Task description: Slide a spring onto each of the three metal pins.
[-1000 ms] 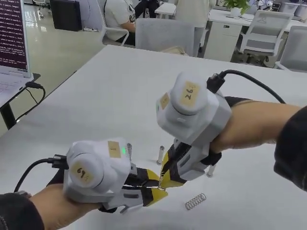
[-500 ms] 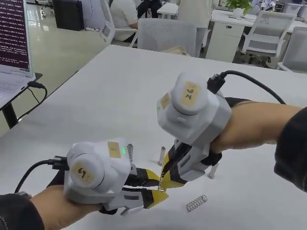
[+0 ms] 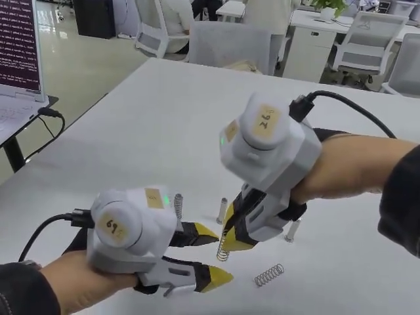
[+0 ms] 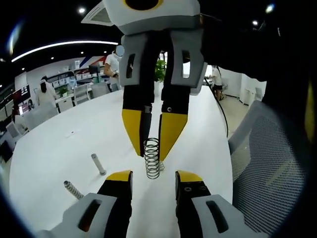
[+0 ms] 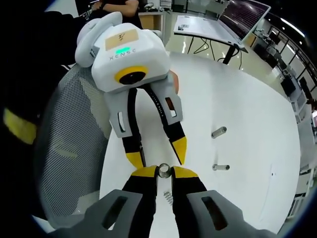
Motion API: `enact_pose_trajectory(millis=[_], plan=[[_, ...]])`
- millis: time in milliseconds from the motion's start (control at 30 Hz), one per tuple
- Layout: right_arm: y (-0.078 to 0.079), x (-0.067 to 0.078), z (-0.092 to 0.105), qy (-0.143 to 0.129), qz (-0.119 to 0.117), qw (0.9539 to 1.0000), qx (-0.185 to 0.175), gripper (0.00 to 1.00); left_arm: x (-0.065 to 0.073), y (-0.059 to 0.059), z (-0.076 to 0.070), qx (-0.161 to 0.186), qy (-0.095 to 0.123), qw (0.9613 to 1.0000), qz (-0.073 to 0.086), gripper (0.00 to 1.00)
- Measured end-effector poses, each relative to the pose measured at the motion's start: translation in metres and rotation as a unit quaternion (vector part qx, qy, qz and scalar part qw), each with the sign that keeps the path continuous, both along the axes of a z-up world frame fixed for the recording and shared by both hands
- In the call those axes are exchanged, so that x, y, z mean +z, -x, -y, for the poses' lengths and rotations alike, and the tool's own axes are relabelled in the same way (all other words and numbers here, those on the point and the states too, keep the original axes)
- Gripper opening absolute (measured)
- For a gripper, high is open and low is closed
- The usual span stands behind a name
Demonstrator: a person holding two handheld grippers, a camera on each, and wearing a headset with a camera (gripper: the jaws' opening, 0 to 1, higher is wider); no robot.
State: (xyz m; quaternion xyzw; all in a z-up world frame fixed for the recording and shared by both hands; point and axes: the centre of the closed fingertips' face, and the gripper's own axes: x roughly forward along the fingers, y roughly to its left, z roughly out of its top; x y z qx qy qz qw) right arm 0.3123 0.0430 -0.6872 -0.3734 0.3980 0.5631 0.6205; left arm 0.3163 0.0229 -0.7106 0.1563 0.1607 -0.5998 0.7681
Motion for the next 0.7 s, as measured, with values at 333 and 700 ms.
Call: enact_pose_trajectory(millis=[333, 700], plan=[[-0.0032, 0.0025, 0.0007, -0.006, 0.004, 1.0000, -0.006, 0.08, 0.0022, -0.0013, -0.0013, 0.009, 0.014, 0.9997, -0.020, 0.45], [-0.0050, 0.0061, 0.0015, -0.011, 0.008, 0.9999, -0.010, 0.08, 0.0029, 0.0025, -0.0004, 0.006, 0.019, 0.9993, -0.032, 0.63]])
